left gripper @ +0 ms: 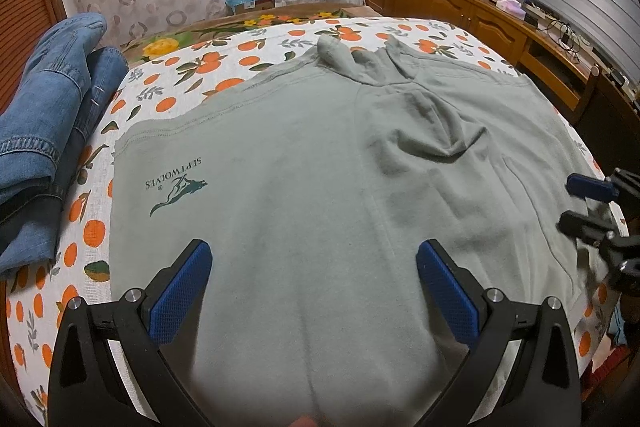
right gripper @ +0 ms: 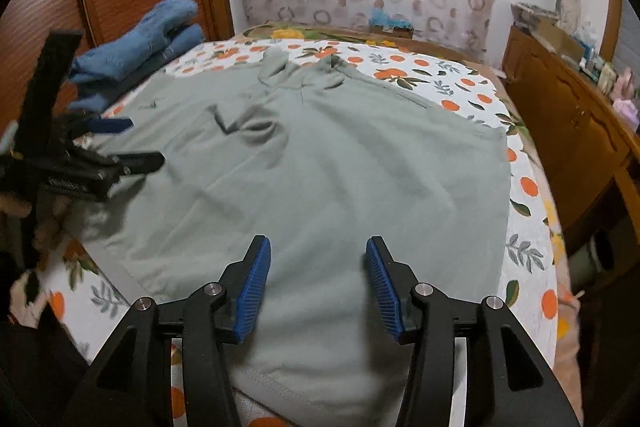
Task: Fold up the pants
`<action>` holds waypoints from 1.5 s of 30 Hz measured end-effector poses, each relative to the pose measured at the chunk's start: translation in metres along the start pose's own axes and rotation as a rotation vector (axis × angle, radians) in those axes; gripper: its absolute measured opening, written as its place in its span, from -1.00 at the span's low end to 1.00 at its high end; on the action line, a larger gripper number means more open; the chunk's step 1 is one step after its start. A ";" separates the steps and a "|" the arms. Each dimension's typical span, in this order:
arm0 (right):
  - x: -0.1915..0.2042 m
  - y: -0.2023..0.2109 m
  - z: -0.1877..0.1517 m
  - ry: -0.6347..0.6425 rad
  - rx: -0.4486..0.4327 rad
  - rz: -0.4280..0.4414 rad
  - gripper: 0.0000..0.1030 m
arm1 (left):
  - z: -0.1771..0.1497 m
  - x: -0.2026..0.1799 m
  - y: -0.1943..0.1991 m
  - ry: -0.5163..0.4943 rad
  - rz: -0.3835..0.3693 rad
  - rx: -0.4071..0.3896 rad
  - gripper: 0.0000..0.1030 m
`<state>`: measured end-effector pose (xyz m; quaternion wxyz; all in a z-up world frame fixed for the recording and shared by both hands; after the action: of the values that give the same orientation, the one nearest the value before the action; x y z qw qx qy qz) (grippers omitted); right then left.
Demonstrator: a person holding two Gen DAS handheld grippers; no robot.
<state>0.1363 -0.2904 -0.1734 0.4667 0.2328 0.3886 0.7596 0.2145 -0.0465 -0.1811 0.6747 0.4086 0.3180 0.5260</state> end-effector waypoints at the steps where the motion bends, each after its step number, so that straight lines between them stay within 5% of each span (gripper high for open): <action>1: -0.003 0.001 -0.001 0.007 -0.011 -0.018 0.01 | -0.002 0.001 0.001 -0.001 0.001 0.005 1.00; 10: -0.015 0.010 -0.011 -0.012 -0.056 -0.047 0.13 | -0.036 0.028 0.047 0.040 -0.012 -0.076 0.99; 16: -0.009 0.009 -0.020 -0.016 -0.063 -0.057 0.16 | -0.069 0.051 0.063 0.082 -0.009 -0.078 0.81; 27: 0.025 -0.014 0.004 -0.017 -0.067 -0.069 0.17 | -0.110 0.059 0.077 0.110 -0.036 -0.062 0.14; 40: 0.025 -0.015 0.004 -0.018 -0.069 -0.070 0.17 | -0.122 0.053 0.072 0.092 -0.025 -0.042 -0.12; 45: 0.027 -0.015 0.005 -0.020 -0.071 -0.073 0.17 | -0.119 0.050 0.072 0.081 -0.033 -0.053 -0.70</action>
<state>0.1358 -0.2609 -0.1831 0.5060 0.2095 0.3648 0.7529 0.0923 0.0361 -0.1726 0.6805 0.3638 0.3378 0.5390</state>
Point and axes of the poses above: each gripper's, at about its wrist camera, not at the fingertips, and y roughly against the way its jaws point, x to its left, z to its top, the point moved 9 cm from there along -y, roughly the way its jaws point, and after that the axes turned 9 degrees about x, right-handed, at the moved point
